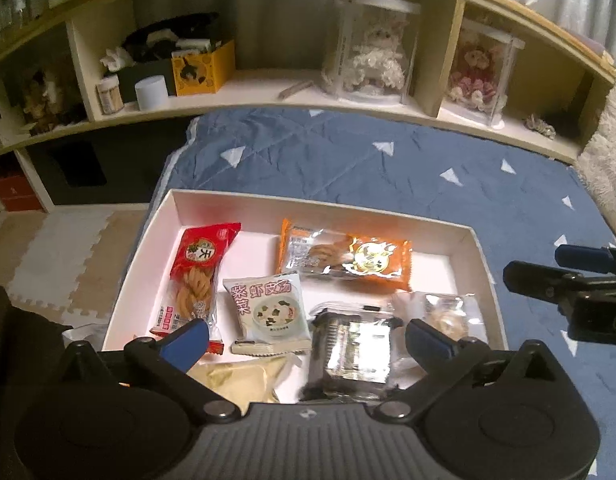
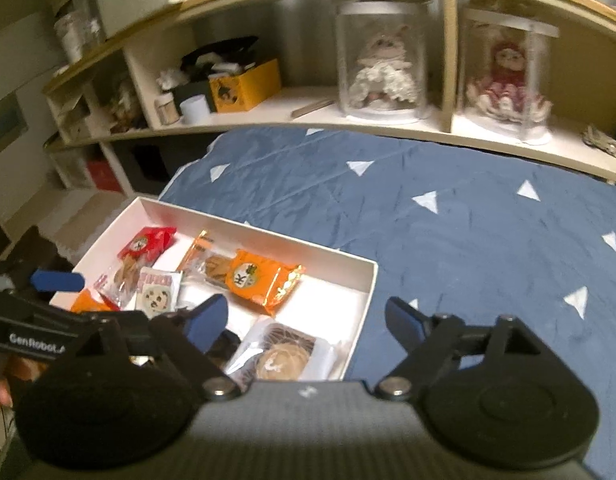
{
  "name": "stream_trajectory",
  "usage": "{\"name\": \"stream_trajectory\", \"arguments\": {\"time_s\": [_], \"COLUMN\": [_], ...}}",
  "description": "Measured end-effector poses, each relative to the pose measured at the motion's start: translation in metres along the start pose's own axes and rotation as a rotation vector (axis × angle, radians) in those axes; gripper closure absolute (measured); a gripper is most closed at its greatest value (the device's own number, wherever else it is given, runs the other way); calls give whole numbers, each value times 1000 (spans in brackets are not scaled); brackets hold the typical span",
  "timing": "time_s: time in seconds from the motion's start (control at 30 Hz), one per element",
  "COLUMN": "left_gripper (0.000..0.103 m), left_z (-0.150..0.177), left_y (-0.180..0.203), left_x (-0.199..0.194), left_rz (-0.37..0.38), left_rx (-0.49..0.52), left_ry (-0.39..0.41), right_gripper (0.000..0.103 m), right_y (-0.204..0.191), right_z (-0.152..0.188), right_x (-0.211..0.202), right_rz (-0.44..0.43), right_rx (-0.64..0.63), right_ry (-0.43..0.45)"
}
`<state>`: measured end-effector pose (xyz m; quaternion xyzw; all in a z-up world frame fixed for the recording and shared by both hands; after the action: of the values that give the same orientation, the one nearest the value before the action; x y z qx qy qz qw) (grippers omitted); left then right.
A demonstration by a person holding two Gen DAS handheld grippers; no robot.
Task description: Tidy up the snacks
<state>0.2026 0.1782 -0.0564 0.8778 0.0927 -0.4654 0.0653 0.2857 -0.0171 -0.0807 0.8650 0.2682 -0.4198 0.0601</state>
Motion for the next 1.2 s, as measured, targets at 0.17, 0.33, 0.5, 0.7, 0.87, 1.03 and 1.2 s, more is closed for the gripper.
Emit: {"name": "stream_trajectory", "arguments": {"time_s": [0.17,0.33,0.5,0.7,0.87,1.03,1.2], "left_gripper": [0,0,0,0,0,0,0], "left_z": [6,15,28,50,69,85,100], "left_y": [4,1,3,11,11,11,12], "left_x": [-24,-53,-83,-111,-132,-155,-176], "left_rz": [2,-55,-66,-86,-62,-83,-101], "left_rx": [-11,-35,-21,19,14,5,11], "left_ry": [40,84,128,151,177,204,243], "right_gripper": [8,3,1,1,1,1,1], "right_y": [-5,-8,-14,-24,-31,-34,-39], "right_z": [11,24,40,60,77,95,114], "right_x": [-24,-56,-83,-113,-136,-156,-175], "right_rz": [41,60,88,118,129,136,148], "right_rx": [23,61,74,102,125,128,122], "right_ry": [42,95,141,186,221,246,258]}}
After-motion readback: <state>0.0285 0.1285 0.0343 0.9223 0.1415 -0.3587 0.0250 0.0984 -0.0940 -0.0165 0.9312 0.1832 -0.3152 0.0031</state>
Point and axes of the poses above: each gripper's, at about its wrist camera, not at the fingertips, and x roughly the way its jaws point, y to its right, z to its underside, the point moved 2 cm from there along x, roughly the way its jaws point, and after that the axes turned 7 degrees about -y, right-handed, at the moved point
